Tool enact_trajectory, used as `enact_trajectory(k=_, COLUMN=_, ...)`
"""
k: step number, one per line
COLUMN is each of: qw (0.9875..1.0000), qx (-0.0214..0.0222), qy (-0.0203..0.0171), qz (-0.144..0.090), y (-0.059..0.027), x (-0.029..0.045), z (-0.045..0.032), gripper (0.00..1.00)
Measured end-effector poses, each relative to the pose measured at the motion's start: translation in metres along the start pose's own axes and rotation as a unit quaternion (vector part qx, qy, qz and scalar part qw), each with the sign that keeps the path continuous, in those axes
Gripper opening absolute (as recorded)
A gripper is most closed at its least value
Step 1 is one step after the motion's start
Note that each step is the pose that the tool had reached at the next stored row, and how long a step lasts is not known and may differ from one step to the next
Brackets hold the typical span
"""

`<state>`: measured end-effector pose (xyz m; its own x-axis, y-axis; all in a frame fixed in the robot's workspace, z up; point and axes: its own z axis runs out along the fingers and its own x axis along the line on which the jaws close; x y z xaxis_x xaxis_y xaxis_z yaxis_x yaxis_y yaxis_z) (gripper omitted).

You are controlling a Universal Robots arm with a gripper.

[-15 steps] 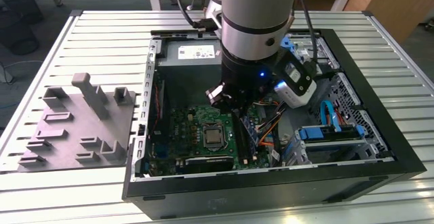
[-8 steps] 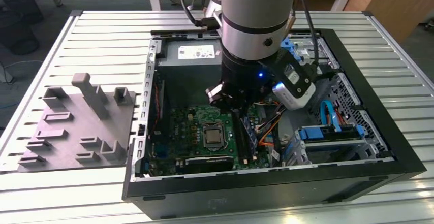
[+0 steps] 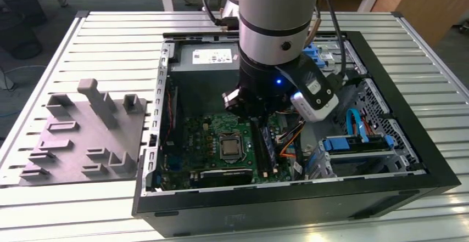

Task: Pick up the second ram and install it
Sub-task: 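Insert the second ram into the second slot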

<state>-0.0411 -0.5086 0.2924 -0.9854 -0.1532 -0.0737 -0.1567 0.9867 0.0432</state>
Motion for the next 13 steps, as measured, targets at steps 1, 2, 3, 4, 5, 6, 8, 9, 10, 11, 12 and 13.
enact_trajectory(k=1, qw=1.0000, qx=0.0003, qy=-0.0001, qz=0.004, y=0.0000, x=0.0000, z=0.0000, gripper=0.14)
enact_trajectory(k=2, qw=1.0000, qx=0.0005, qy=-0.0003, qz=0.007, y=0.0000, x=0.0000, z=0.0000, gripper=0.14)
enact_trajectory(k=3, qw=0.9999, qx=0.0008, qy=-0.0005, qz=0.011, y=0.0000, x=0.0000, z=0.0000, gripper=0.14)
enact_trajectory(k=4, qw=0.9999, qx=0.0011, qy=-0.0006, qz=0.015, y=0.0000, x=0.0000, z=0.0000, gripper=0.14)
enact_trajectory(k=5, qw=0.9998, qx=0.0013, qy=-0.0008, qz=0.018, y=0.0000, x=0.0000, z=0.0000, gripper=0.14)
enact_trajectory(k=6, qw=0.9998, qx=0.0016, qy=-0.0010, qz=0.022, y=0.0000, x=0.0000, z=0.0000, gripper=0.14)
enact_trajectory(k=8, qw=0.9996, qx=0.0022, qy=-0.0013, qz=0.029, y=0.0000, x=0.0000, z=0.0000, gripper=0.14)
enact_trajectory(k=9, qw=0.9995, qx=0.0024, qy=-0.0014, qz=0.033, y=0.0000, x=0.0000, z=0.0000, gripper=0.14)
enact_trajectory(k=10, qw=0.9993, qx=0.0027, qy=-0.0016, qz=0.037, y=0.0000, x=0.0000, z=0.0000, gripper=0.14)
enact_trajectory(k=11, qw=0.9992, qx=0.0030, qy=-0.0017, qz=0.040, y=0.0000, x=0.0000, z=0.0000, gripper=0.14)
enact_trajectory(k=12, qw=0.9990, qx=0.0032, qy=-0.0019, qz=0.044, y=0.0000, x=0.0000, z=0.0000, gripper=0.14)
enact_trajectory(k=13, qw=0.9988, qx=0.0035, qy=-0.0021, qz=0.048, y=0.0000, x=0.0000, z=0.0000, gripper=0.14)
